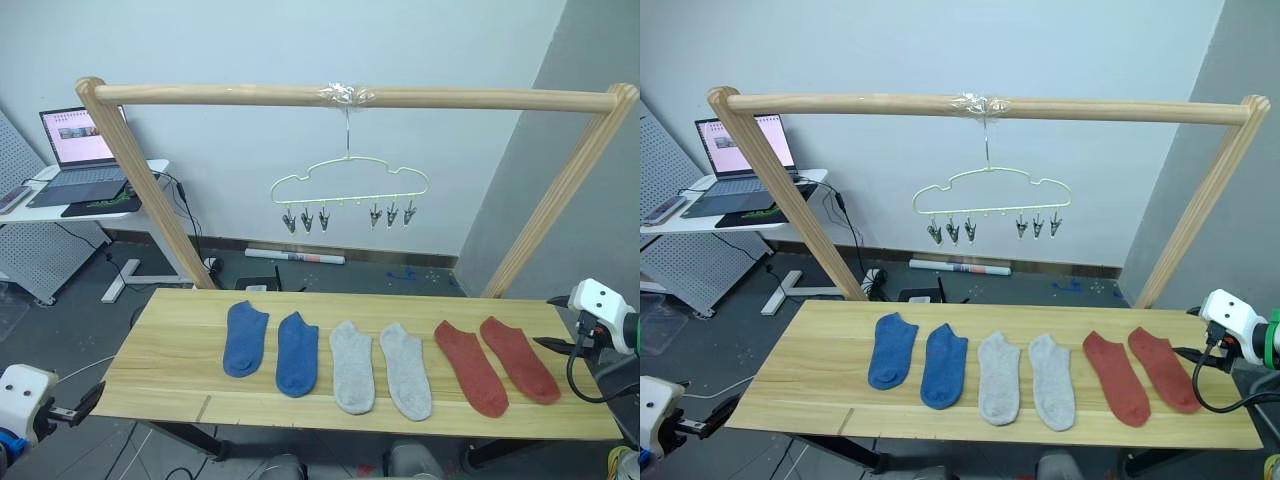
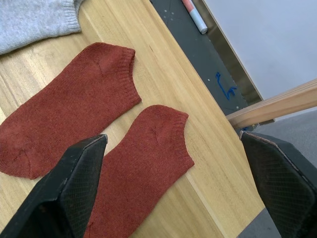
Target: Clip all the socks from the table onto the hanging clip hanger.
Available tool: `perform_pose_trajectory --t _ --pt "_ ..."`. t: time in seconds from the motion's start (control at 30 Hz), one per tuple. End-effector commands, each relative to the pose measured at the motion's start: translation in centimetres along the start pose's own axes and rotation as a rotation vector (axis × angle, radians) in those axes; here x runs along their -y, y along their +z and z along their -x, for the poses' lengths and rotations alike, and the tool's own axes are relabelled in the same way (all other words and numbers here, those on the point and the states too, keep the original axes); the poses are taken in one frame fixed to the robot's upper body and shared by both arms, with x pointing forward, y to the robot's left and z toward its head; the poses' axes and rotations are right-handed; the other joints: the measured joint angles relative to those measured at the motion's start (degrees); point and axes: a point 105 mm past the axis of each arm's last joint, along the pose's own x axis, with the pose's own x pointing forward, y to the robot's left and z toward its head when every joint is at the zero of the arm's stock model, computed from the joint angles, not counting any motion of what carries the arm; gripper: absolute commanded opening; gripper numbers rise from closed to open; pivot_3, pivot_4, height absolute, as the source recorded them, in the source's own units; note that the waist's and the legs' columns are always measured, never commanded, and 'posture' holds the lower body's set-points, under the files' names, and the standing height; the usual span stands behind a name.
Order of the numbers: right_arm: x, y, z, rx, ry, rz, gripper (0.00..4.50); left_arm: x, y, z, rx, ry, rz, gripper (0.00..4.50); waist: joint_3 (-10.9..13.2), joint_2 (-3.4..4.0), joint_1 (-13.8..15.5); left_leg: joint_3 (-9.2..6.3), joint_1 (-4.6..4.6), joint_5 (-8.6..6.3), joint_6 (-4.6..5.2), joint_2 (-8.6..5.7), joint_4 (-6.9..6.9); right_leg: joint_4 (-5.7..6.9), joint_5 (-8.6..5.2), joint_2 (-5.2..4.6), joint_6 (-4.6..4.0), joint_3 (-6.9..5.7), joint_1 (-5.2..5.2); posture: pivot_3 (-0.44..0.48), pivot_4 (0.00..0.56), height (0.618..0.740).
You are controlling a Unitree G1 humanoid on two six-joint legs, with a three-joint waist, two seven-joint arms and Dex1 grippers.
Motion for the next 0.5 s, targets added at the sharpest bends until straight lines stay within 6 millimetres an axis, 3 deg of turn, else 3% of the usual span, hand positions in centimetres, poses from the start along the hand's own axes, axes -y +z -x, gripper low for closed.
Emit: perform_pose_trajectory --t 0.03,0.5 --pt "1.4 1.3 1.1 0.022 -0.048 0.041 4.50 -0.5 1.6 0.0 0.046 0.007 -0.023 4.47 0.0 0.00 0.0 0.00 0.00 0.00 0.00 0.00 0.00 0.00 0.00 0.00 0.00 0.00 0.00 -0.125 0.000 0.740" --pt "1.6 2.0 1.1 0.064 -0.071 0.025 4.50 0.3 3.3 0.1 0.135 -0.059 -0.009 4.47 -0.1 0.09 0.0 0.01 0.01 0.00 0.00 0.01 0.00 0.00 0.00 0.01 0.00 0.01 0.01 -0.133 0.000 0.740"
